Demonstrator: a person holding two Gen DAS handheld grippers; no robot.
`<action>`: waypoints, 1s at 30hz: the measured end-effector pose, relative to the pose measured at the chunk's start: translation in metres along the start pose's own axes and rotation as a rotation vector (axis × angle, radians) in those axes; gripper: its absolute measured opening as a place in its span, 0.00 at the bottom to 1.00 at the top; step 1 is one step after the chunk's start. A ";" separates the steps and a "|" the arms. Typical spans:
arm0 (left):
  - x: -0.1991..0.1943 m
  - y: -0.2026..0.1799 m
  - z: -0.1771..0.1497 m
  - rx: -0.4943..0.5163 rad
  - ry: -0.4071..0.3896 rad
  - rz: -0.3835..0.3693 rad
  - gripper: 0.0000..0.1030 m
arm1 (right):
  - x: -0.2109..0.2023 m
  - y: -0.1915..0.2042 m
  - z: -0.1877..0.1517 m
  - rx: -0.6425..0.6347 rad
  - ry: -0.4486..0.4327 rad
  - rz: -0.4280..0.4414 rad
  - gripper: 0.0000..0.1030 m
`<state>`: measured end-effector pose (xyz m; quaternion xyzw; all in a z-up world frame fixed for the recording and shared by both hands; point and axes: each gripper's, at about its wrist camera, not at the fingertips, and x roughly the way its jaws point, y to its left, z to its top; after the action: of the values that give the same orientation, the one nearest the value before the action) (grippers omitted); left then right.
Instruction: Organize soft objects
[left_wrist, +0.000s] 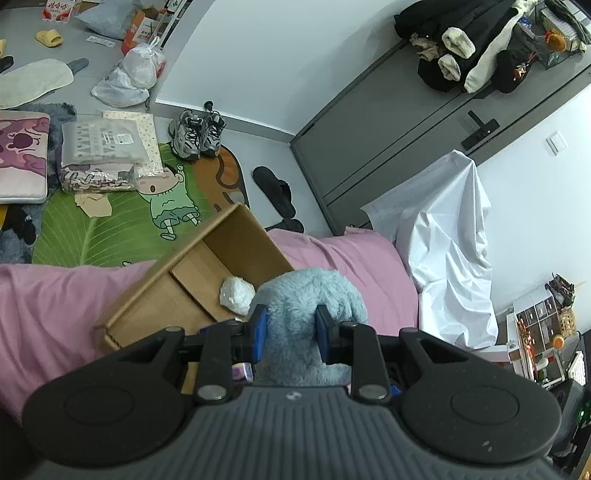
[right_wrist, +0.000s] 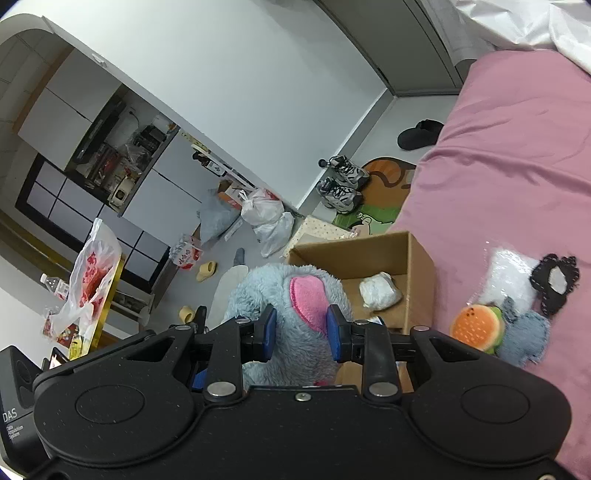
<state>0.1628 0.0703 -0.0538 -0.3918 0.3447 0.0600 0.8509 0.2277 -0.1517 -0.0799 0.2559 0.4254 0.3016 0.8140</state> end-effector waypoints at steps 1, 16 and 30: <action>0.002 0.001 0.002 0.001 -0.001 0.001 0.25 | 0.003 0.000 0.001 0.000 0.000 0.002 0.27; 0.037 0.022 0.024 0.059 0.003 0.056 0.25 | 0.053 -0.022 0.002 0.063 0.004 0.094 0.28; 0.065 0.030 0.028 0.049 0.024 0.172 0.30 | 0.078 -0.041 0.002 0.145 0.065 0.103 0.41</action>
<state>0.2158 0.0995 -0.1009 -0.3407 0.3885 0.1197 0.8477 0.2759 -0.1248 -0.1489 0.3258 0.4588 0.3196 0.7624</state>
